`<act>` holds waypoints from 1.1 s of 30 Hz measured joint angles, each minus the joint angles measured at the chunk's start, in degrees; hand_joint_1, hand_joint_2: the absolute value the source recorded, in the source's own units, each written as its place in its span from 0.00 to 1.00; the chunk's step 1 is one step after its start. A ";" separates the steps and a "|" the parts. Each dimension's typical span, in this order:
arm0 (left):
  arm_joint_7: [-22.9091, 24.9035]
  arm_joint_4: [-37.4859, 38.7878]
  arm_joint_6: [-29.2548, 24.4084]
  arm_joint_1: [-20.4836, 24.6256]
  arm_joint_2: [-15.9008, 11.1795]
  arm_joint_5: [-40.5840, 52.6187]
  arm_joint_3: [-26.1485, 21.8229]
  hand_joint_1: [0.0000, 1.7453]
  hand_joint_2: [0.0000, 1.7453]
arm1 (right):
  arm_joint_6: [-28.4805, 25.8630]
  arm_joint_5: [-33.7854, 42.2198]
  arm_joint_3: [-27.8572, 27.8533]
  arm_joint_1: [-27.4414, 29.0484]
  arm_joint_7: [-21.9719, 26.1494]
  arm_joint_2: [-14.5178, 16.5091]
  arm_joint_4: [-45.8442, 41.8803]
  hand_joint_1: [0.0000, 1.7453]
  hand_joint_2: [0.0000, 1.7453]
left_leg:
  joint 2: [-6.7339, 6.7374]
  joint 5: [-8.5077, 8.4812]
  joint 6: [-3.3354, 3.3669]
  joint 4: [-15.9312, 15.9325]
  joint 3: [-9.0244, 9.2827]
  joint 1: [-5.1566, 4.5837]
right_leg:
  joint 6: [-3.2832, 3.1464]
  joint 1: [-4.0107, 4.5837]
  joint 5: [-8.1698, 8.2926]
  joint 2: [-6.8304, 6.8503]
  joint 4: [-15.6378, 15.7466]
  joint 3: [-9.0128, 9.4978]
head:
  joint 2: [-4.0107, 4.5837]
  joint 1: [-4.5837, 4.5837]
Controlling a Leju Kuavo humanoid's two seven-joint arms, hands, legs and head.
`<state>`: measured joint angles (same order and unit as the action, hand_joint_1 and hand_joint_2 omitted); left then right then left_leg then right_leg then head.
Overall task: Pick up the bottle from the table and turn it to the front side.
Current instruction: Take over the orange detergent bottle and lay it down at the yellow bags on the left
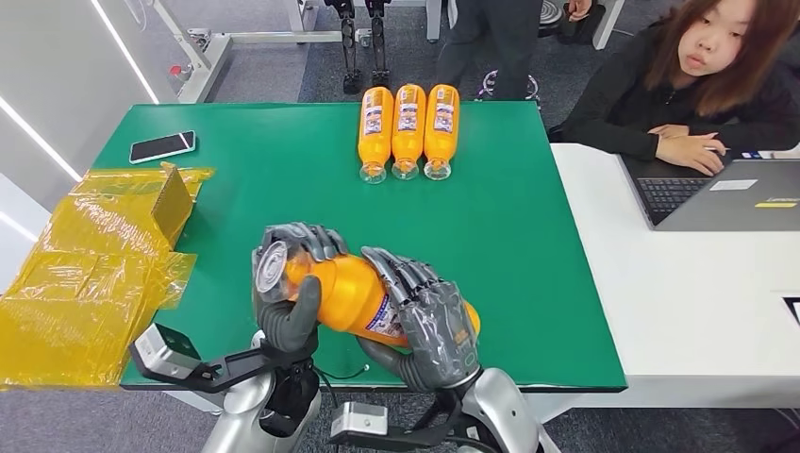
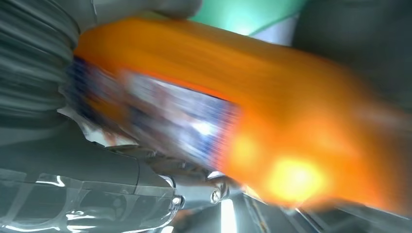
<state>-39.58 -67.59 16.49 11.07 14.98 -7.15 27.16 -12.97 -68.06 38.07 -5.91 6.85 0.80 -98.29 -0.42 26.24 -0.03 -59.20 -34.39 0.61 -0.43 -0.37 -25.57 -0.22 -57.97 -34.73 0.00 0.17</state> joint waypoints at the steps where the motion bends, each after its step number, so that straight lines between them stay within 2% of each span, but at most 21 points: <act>1: 0.00 0.22 -0.22 0.02 0.01 0.01 0.10 0.98 1.00 | -0.13 0.05 0.01 0.09 0.45 0.34 -0.23 0.00 1.00 | 0.00 0.00 0.00 0.00 0.00 0.00 | 0.00 0.00 0.00 0.00 0.00 0.00 | 0.00 0.00; 13: -0.20 0.73 -2.57 -0.12 -0.11 0.30 0.23 0.97 1.00 | -4.11 1.34 0.02 0.45 4.02 1.43 -0.70 0.00 1.00 | 0.00 0.00 0.00 0.00 -0.03 0.00 | 0.00 0.00 0.00 0.00 0.00 0.01 | 0.00 0.01; 16: -0.50 0.73 -6.31 -0.38 -0.46 3.24 0.16 0.96 1.00 | -4.87 2.18 0.09 0.28 5.08 1.70 -0.03 0.00 1.00 | 0.00 0.00 0.00 0.01 -0.04 0.00 | 0.00 0.00 0.00 0.00 0.00 0.00 | 0.00 0.01; 19: -0.57 0.77 -13.46 -0.19 -1.21 9.71 -0.52 0.97 1.00 | -5.52 3.47 0.26 -0.27 6.16 1.86 1.28 0.00 1.00 | 0.00 0.00 0.00 0.01 -0.04 0.01 | 0.00 0.00 0.00 0.00 -0.01 0.00 | 0.00 0.01; 26: -0.57 3.47 -27.95 4.38 -5.80 25.27 -5.22 0.97 1.00 | -7.05 8.01 1.14 -2.94 8.55 1.97 5.29 0.00 1.00 | 0.01 -0.08 -0.09 0.02 0.00 0.04 | -0.05 0.01 0.03 -0.01 -0.10 0.00 | 0.00 0.00; 29: -0.57 5.04 -30.33 7.00 -8.38 29.89 -7.72 0.95 1.00 | -8.40 10.89 1.56 -4.26 9.66 1.80 7.32 0.00 1.00 | 0.02 -0.11 -0.13 0.02 0.02 0.04 | -0.07 0.02 0.05 -0.02 -0.12 -0.01 | 0.00 -0.01; 33: -0.06 6.01 -30.72 9.47 -11.53 34.33 -9.95 0.99 1.00 | -11.05 14.04 1.91 -5.57 11.35 0.98 10.34 0.00 1.00 | 0.01 -0.13 -0.11 0.02 0.02 0.03 | -0.07 0.02 0.05 -0.02 -0.12 -0.01 | 0.00 0.00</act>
<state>-39.64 -61.58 -14.23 20.54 3.45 27.18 17.21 -24.02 -54.02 39.98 -11.48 18.20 1.78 -87.95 -0.41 26.11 -0.14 -59.18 -34.36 0.64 -0.51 -0.35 -25.52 -0.24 -58.09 -34.74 0.00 0.17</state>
